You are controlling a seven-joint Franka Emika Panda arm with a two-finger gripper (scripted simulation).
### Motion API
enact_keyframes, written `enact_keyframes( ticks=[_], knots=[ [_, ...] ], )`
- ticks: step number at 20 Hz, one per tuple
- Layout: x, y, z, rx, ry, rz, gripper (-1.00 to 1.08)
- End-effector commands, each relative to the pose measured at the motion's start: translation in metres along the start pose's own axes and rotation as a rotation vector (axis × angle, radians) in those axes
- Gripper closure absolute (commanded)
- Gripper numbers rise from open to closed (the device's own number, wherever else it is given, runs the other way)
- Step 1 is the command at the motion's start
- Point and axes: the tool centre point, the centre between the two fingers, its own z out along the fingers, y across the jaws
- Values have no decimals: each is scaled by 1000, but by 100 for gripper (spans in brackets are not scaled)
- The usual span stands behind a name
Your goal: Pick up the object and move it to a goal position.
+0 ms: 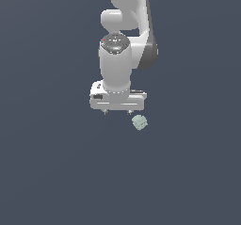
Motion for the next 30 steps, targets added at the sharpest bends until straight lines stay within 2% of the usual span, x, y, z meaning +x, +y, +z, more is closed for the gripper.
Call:
enact_keyframes(
  ticks=[1,12,18,24,30],
  knots=[
    [0,0,0,0,0,0,-92],
    [-2,13,11,-21,-26,-34,-92],
    [-4,7,15,-21,-25,-58,-92],
    [-10,-17,35,-22,-24,-169,-92],
    [-26,-60,68,-17,-21,-367,-92]
  ],
)
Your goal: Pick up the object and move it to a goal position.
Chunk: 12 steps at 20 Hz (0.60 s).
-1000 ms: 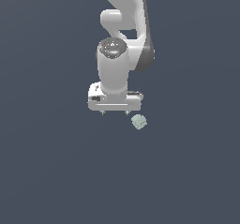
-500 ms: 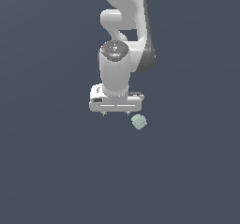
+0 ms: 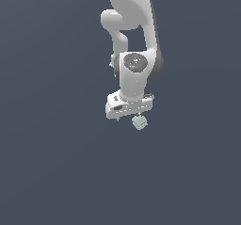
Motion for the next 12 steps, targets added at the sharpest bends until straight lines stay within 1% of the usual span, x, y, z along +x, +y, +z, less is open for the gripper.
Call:
enact_keyframes(
  ticks=[1,4,7,12],
  knots=[
    [-2,-22,14,2,3,-90,-92],
    [-4,-43,28,6,7,-179,-92],
    [-7,-59,37,10,10,-245,-92],
    [-10,-73,46,13,13,-303,-92]
  ],
)
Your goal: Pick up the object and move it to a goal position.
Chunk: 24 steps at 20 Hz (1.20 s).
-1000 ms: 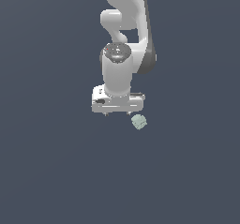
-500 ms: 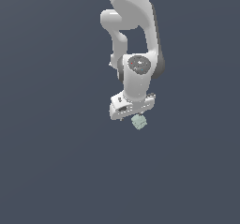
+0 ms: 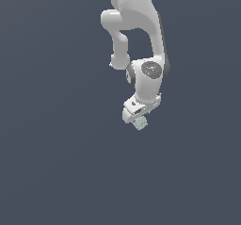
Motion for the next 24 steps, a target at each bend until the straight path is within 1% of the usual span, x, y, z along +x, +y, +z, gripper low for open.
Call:
enact_keyframes(
  ticks=[1,7,16,21,22,24],
  knots=[
    [0,-4,2,1,2,-19,-92],
    [0,-3,7,1,1,-14,-92],
    [-1,-5,46,1,2,-20,-92],
    [0,-4,53,1,2,-20,-92],
    [0,-4,53,1,2,-20,108],
    [0,-4,53,1,2,-20,108]
  ],
)
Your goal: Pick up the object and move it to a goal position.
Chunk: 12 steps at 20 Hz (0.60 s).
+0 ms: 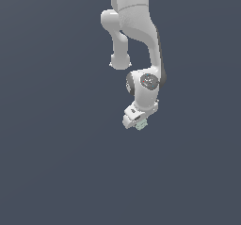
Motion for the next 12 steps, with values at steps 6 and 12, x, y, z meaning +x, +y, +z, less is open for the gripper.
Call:
enact_keyframes(
  ticks=[6,12],
  knots=[
    [0,-1,1,0,0,-1,108],
    [2,0,-4,0,0,-1,108]
  ],
)
